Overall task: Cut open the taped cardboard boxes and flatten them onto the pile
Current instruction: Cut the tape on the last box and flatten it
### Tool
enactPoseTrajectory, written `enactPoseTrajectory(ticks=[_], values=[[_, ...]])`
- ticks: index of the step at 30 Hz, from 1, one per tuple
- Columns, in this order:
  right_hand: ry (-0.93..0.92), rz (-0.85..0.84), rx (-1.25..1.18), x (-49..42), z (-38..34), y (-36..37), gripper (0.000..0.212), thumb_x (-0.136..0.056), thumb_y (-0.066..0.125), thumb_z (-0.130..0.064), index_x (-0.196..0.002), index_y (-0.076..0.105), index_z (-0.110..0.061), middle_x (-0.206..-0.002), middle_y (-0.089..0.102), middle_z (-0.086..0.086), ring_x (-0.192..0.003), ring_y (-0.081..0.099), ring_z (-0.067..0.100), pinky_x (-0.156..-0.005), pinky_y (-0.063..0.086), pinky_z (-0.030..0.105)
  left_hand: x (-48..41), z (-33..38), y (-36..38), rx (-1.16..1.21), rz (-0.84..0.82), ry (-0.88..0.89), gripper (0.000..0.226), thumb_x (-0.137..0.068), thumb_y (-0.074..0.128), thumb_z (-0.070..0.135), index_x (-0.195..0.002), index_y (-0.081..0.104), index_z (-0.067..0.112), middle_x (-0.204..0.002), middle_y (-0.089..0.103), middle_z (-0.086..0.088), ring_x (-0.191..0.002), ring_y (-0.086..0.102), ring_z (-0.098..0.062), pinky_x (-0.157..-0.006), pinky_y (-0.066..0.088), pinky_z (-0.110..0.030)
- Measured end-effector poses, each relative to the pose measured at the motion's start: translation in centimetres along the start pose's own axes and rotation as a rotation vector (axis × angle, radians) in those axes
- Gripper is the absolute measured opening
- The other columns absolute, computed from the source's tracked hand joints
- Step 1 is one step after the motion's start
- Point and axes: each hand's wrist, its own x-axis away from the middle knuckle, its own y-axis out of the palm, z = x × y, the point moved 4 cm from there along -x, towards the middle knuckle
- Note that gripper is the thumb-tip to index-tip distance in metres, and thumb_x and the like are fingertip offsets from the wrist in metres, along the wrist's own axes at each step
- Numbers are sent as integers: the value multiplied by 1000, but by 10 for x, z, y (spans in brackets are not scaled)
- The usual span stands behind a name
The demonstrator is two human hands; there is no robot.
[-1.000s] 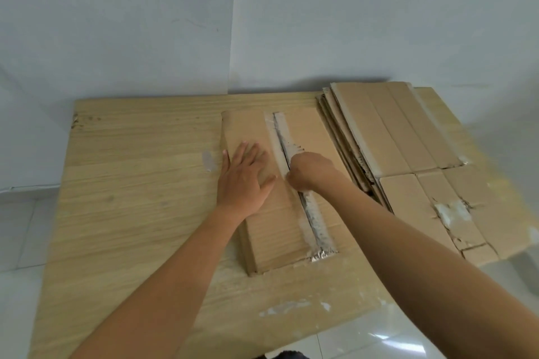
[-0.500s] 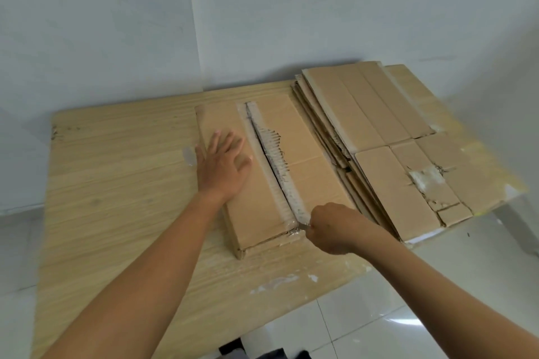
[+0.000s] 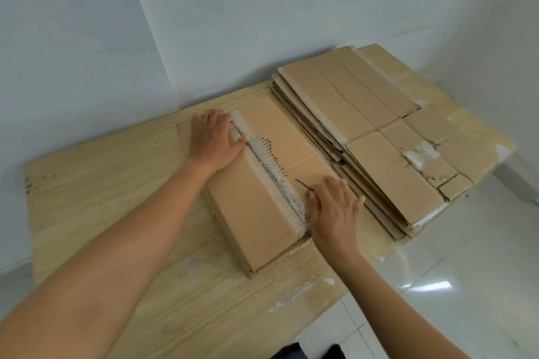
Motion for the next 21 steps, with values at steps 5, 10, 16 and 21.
enactPoseTrajectory(ticks=[5, 10, 16, 21], values=[[-98, 70, 19, -3, -2, 10, 35, -99, 30, -37, -97, 61, -19, -125, 56, 5, -135, 37, 32, -106, 5, 70, -30, -21, 9, 36, -196, -8, 67, -83, 58, 58, -135, 45, 17, -141, 47, -10, -133, 39, -30, -108, 28, -48], [-208, 79, 22, -29, 2, 4, 40, -98, 34, -36, -104, 66, -13, -122, 61, 7, -126, 48, 29, -107, 17, 68, -11, -37, 6, -97, -251, -124, 76, -85, 41, 72, -146, 31, 28, -142, 46, -11, -126, 44, -34, -101, 32, -47], [-160, 239, -153, -50, -2, -9, 20, -97, 50, -19, -105, 66, -10, -118, 59, 9, -116, 49, 26, -102, 38, 41, 44, -57, -13, -80, -101, -421, 76, -83, 45, 71, -143, 39, 25, -132, 52, -17, -118, 47, -37, -94, 32, -46], [121, 142, -481, -29, -4, -11, 26, -101, 40, -23, -112, 62, -13, -111, 60, 0, -108, 53, 15, -81, 36, 10, 94, -56, -26, -35, -61, -697, 76, -86, 43, 68, -145, 34, 20, -142, 42, -18, -125, 39, -38, -99, 27, -49]])
